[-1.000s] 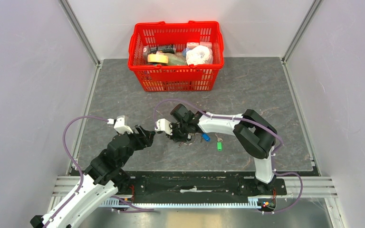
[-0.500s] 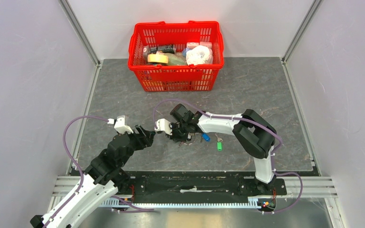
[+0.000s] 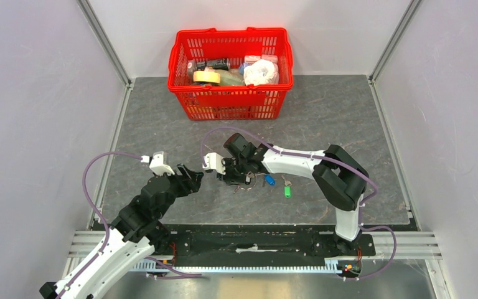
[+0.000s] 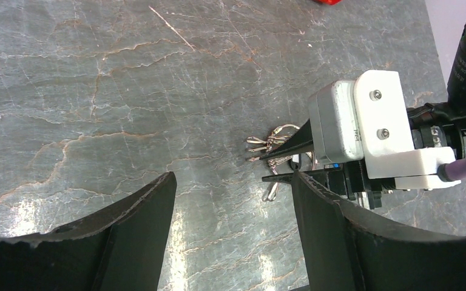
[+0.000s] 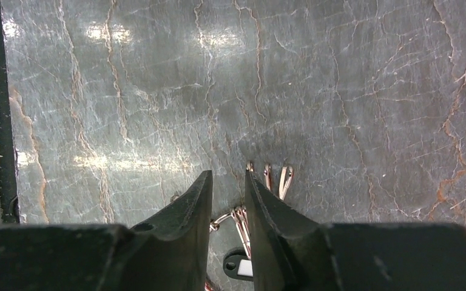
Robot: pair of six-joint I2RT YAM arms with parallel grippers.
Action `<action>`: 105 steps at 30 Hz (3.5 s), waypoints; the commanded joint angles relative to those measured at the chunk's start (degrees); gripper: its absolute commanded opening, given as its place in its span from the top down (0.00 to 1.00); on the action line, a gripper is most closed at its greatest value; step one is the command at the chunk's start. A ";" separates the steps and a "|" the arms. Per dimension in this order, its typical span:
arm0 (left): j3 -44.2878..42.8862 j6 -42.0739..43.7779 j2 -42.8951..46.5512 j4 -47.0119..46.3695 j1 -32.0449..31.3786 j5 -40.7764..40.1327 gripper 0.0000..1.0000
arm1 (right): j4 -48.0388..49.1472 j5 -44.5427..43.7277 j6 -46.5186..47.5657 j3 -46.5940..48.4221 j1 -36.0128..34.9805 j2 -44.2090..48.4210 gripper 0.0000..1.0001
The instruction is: Put the keys on the keyring
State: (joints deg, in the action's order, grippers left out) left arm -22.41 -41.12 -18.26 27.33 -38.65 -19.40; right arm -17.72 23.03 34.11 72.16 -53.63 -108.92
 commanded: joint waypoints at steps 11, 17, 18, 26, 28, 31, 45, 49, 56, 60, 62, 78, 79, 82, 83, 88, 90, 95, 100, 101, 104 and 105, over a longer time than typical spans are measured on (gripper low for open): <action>0.20 0.06 0.07 -1.67 -0.11 -1.26 0.23 | 3.84 -0.34 -0.03 2.70 1.22 -2.10 0.66; 0.27 -0.05 -0.03 -1.75 -0.09 -1.39 0.23 | 4.00 -0.10 -0.14 2.57 1.55 -3.01 0.66; 0.34 0.01 -0.14 -1.73 -0.18 -1.34 0.23 | 4.00 -0.09 -0.09 2.52 1.69 -3.20 0.66; 0.28 -0.01 -0.28 -1.67 -0.16 -1.51 0.23 | 3.50 -0.38 0.11 2.11 1.73 -4.18 0.71; 0.30 -0.01 -0.27 -1.67 -0.11 -1.52 0.23 | 2.81 -0.89 0.49 2.15 1.75 -4.33 0.72; 0.28 -0.01 -0.35 -1.64 -0.11 -1.52 0.23 | 1.98 -1.49 0.95 1.90 1.70 -4.45 0.74; 0.19 0.04 -0.77 -1.70 -0.13 -1.31 0.23 | 0.27 -2.31 1.23 0.15 1.68 -1.42 0.70; 0.09 0.17 -1.24 -1.93 -0.11 -1.08 0.23 | -5.44 -2.26 3.68 1.76 1.69 -0.32 0.68; 0.18 0.17 -0.99 -1.84 -0.11 -0.99 0.23 | -6.57 -1.15 3.63 2.82 1.70 -1.58 0.69; 0.15 0.08 -0.81 -1.67 -0.13 -0.84 0.23 | -5.81 -0.83 3.08 2.94 1.68 -1.77 0.74; 0.18 0.08 -0.90 -1.67 -0.11 -0.84 0.23 | -5.40 -0.79 2.76 2.82 1.68 -1.60 0.77; 0.20 1.04 0.35 -4.26 -0.12 4.17 0.23 | 2.27 0.97 -2.84 -1.83 1.68 9.03 1.00; 0.22 1.13 0.59 -4.68 -0.11 4.80 0.23 | 3.17 1.10 -3.43 -2.70 1.64 10.45 1.00; 0.09 0.89 1.13 -6.12 -0.12 7.81 0.23 | 5.17 1.81 -4.91 -4.78 1.68 14.59 1.00; 0.13 0.79 1.24 -6.76 -0.14 9.20 0.23 | 5.80 2.20 -5.53 -5.53 1.68 16.12 1.00; -0.39 0.18 0.99 -11.11 -0.13 16.35 0.23 | 7.74 4.29 -8.83 -8.07 1.71 23.03 1.00; -0.65 -0.14 0.56 -12.95 -0.12 19.07 0.23 | 8.36 4.97 -10.35 -8.86 1.68 25.59 1.00; -1.39 -0.18 -0.19 -16.48 -0.16 25.55 0.23 | 11.17 7.88 -14.30 -11.74 1.73 33.09 1.00; -1.98 -0.51 -0.48 -22.02 -0.15 31.81 0.23 | 11.21 10.34 -19.07 -12.35 1.68 38.63 1.00; -2.21 -0.82 -0.47 -23.34 -0.11 33.16 0.23 | 11.10 10.73 -20.11 -12.31 1.68 39.43 1.00; -2.41 -2.01 -0.93 -27.11 -0.15 37.43 0.23 | 11.18 12.48 -23.84 -12.26 1.69 42.27 1.00; -2.46 -2.26 -1.17 -29.43 -0.21 38.69 0.23 | 11.65 12.58 -25.49 -12.31 1.68 43.20 1.00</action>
State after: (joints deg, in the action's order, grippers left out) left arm -22.41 -41.19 -18.65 7.73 -38.65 11.31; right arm -9.85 32.08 15.57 59.86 -51.99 -69.76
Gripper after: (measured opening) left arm 0.773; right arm 0.039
